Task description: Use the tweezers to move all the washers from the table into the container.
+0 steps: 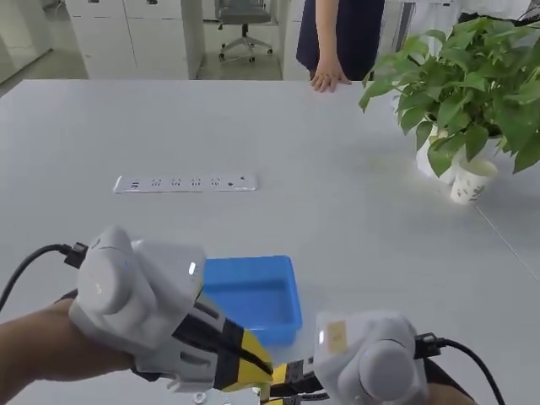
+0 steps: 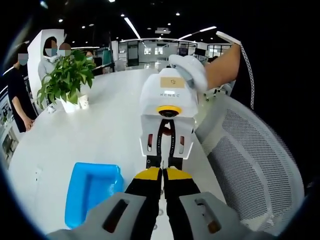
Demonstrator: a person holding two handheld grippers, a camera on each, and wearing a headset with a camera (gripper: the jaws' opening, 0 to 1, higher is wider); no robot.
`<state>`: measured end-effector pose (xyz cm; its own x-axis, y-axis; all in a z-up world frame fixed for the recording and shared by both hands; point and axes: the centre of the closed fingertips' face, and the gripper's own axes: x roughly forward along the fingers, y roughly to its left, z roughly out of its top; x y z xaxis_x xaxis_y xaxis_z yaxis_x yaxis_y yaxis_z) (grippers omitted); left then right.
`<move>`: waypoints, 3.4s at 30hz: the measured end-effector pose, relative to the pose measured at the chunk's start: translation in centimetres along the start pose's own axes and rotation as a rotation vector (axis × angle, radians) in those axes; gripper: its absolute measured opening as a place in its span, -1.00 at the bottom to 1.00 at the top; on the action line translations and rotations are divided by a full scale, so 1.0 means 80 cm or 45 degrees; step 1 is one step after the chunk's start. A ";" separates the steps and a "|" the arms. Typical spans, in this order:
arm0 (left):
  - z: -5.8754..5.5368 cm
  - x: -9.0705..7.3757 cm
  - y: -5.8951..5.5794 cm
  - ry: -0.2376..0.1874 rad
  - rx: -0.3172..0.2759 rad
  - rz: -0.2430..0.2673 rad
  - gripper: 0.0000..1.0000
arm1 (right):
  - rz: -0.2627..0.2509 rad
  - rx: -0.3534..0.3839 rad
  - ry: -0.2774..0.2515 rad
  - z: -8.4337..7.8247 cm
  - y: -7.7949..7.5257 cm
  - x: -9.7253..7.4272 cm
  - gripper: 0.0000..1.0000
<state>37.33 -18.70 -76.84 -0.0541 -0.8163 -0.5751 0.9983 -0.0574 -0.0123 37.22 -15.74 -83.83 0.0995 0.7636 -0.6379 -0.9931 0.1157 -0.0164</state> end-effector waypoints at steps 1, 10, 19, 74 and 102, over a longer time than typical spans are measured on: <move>0.001 -0.001 0.001 0.001 0.003 0.004 -0.90 | -0.002 -0.001 0.000 0.002 -0.001 -0.001 -0.83; 0.013 -0.015 0.012 0.000 0.025 0.025 -0.90 | -0.019 -0.022 -0.012 0.019 -0.014 -0.008 -0.83; 0.025 -0.025 0.023 -0.002 0.051 0.038 -0.90 | -0.033 -0.040 -0.023 0.032 -0.026 -0.016 -0.83; 0.020 -0.034 0.128 0.038 0.107 0.058 -0.91 | -0.086 -0.035 -0.030 0.045 -0.136 0.002 -0.82; -0.020 -0.003 0.143 0.067 0.053 0.041 -0.91 | -0.023 -0.003 0.057 0.000 -0.147 0.032 -0.81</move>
<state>48.78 -18.21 -78.15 -0.0198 -0.7869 -0.6168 0.9976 -0.0565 0.0400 49.13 -15.12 -85.25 0.1148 0.7321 -0.6715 -0.9913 0.1279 -0.0300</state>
